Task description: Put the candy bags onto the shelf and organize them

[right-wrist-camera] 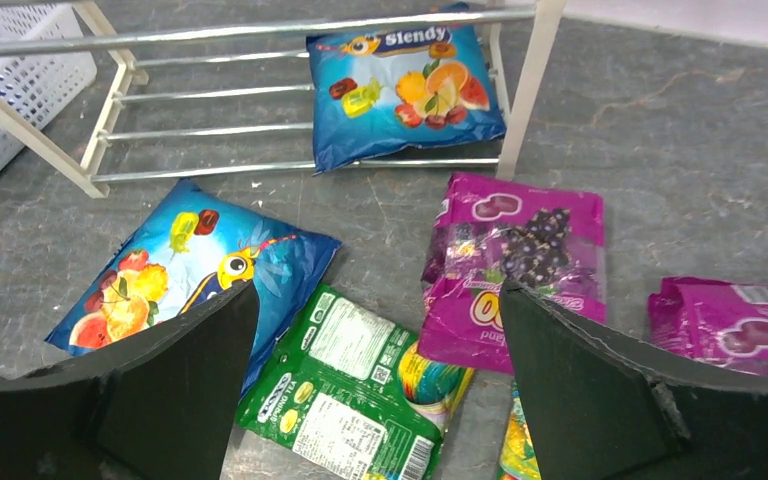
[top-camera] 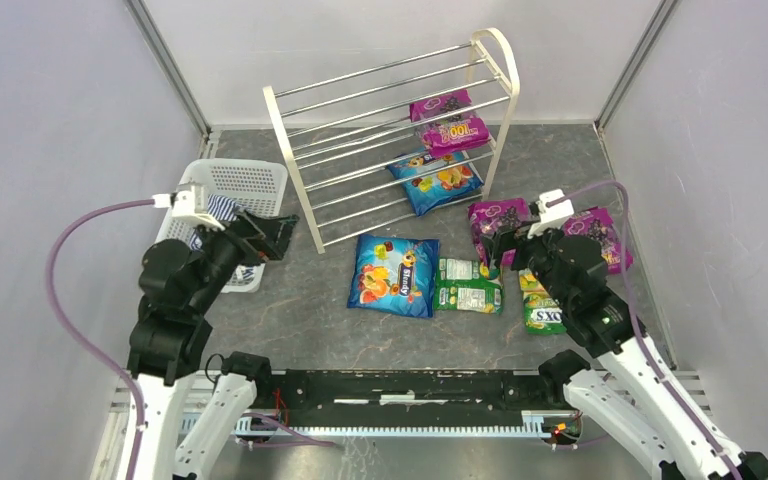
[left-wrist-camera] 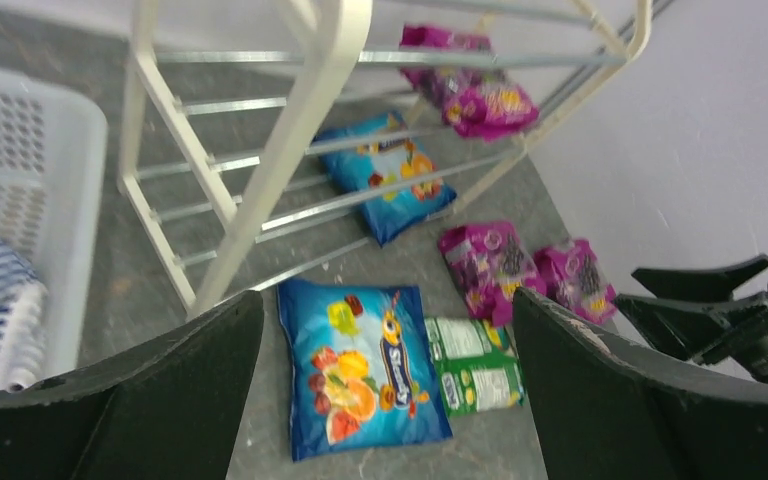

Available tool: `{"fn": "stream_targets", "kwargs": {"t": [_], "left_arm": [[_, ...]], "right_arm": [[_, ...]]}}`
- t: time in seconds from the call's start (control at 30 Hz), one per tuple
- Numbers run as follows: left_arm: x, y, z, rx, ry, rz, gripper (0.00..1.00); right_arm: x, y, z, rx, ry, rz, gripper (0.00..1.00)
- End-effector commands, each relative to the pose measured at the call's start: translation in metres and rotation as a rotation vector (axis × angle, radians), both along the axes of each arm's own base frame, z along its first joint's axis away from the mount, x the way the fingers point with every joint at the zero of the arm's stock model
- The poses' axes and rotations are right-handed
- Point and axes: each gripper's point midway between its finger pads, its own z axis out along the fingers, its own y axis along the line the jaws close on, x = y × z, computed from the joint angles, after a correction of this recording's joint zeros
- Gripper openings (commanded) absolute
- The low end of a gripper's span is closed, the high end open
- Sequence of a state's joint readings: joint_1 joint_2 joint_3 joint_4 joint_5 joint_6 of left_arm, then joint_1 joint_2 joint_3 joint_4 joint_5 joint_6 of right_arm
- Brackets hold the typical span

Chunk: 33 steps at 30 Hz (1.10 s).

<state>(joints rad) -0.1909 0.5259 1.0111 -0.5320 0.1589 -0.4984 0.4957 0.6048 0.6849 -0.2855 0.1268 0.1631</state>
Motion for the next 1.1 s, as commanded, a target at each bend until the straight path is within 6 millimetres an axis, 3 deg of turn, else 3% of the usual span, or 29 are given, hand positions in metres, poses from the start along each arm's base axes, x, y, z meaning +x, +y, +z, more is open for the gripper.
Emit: {"fn": "stream_targets", "kwargs": {"t": [0.0,0.13,0.23,0.43,0.6,0.73,0.87,1.07], "left_arm": [[0.007,-0.024,-0.042,-0.064,0.169,-0.111,1.00],[0.011,-0.032,-0.079,-0.090,0.283,-0.132,1.00],[0.011,-0.039,-0.110,-0.133,0.376,-0.153,1.00],[-0.002,-0.072,-0.164,-0.326,0.539,-0.305,1.00],[-0.011,-0.091,-0.191,-0.367,0.593,-0.353,1.00],[-0.021,-0.117,-0.203,-0.348,0.633,-0.401,1.00],[-0.037,-0.151,-0.228,-0.289,0.708,-0.455,1.00],[-0.040,-0.172,-0.267,-0.170,0.802,-0.426,1.00]], "right_arm": [[0.009,0.017,-0.017,0.033,0.037,0.042,0.98],[0.013,0.035,-0.040,0.022,0.096,0.117,0.98],[0.011,0.059,-0.054,0.037,0.125,0.241,0.98],[0.017,0.092,-0.080,0.107,0.195,0.359,0.98],[0.026,0.117,-0.108,0.163,0.311,0.424,0.98],[0.036,0.130,-0.130,0.191,0.391,0.432,0.98],[0.044,0.138,-0.147,0.221,0.456,0.419,0.95],[0.056,0.131,-0.175,0.181,0.515,0.364,0.92]]}}
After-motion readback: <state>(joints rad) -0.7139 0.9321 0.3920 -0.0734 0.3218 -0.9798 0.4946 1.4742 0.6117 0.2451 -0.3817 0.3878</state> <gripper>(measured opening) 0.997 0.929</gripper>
